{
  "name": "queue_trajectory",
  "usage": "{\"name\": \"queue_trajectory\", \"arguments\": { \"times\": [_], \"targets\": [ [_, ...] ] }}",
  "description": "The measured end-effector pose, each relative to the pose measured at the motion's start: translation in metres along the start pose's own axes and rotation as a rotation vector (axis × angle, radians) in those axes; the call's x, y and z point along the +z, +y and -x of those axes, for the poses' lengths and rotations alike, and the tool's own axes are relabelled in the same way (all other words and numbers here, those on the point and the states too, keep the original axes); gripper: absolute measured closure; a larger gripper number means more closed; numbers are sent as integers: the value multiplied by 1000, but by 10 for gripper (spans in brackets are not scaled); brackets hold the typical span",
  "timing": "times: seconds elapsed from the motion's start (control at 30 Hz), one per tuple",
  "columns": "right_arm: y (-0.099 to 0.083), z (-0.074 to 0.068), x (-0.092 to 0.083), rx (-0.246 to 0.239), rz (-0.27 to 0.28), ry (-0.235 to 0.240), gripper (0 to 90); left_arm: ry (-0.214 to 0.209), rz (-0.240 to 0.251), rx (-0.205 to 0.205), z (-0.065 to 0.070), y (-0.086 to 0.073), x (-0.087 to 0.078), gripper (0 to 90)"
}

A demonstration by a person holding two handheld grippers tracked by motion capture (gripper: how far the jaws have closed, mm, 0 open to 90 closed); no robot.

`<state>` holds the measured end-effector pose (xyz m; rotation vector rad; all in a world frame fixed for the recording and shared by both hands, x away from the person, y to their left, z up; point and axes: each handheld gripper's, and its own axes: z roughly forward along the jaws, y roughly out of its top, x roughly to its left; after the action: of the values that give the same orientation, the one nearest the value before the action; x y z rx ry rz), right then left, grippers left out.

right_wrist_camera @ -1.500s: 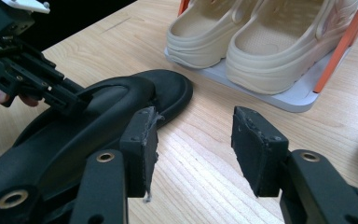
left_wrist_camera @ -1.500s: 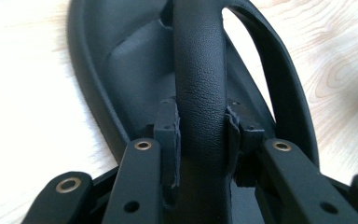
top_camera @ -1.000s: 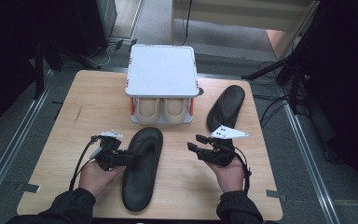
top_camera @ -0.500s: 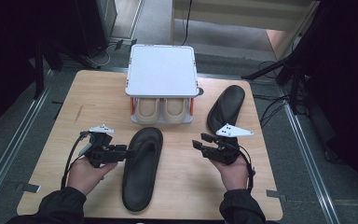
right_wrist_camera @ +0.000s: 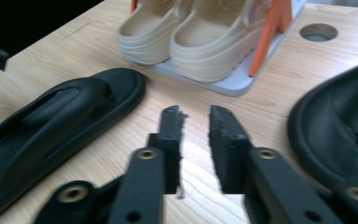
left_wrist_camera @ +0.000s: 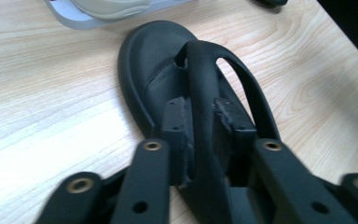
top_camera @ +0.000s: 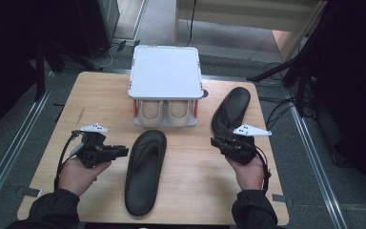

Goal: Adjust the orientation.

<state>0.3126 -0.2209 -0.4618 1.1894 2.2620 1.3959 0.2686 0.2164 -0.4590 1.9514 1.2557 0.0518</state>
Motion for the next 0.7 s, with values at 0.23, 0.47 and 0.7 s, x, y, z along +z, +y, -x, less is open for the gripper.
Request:
{"name": "queue_trajectory", "arguments": {
  "times": [0.23, 0.47, 0.7],
  "targets": [
    [1, 17, -7, -2, 7, -47, 900, 22, -1, 19, -6, 2, -7, 900],
    [2, 43, -10, 13, 3, -111, 900, 41, 21, 13, -15, 2, -13, 900],
    [-5, 77, -6, 55, -17, -179, 900, 56, 36, 3, -18, 0, -15, 873]
  ]
}}
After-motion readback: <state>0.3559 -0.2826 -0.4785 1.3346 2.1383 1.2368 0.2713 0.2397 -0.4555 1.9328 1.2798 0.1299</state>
